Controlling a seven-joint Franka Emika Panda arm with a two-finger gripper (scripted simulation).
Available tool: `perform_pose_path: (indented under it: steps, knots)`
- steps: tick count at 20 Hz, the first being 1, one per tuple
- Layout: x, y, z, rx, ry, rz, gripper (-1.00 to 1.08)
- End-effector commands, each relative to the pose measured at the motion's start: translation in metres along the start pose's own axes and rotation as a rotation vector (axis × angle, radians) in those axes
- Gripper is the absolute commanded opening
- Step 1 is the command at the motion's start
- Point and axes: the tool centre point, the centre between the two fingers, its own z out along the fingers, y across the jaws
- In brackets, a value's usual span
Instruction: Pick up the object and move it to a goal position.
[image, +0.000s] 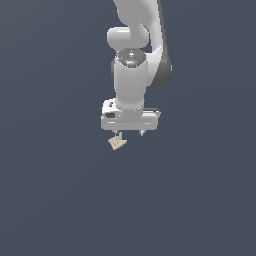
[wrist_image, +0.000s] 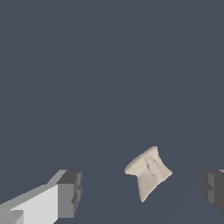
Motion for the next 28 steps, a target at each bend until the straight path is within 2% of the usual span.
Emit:
perform_pose_path:
  steps: [1, 9, 16, 22, 28]
  knots:
    - [0.0, 0.0, 0.0, 0.0, 0.0, 0.0, 1.0]
    - [0.002, 0.007, -0.012, -0.017, 0.031, -0.031, 1.0]
    - [0.002, 0.007, -0.01, -0.016, 0.029, -0.02, 1.0]
    - [-0.003, 0.009, 0.001, -0.008, 0.024, 0.053, 1.0]
    - [-0.011, 0.014, 0.02, 0.003, 0.013, 0.185, 1.0]
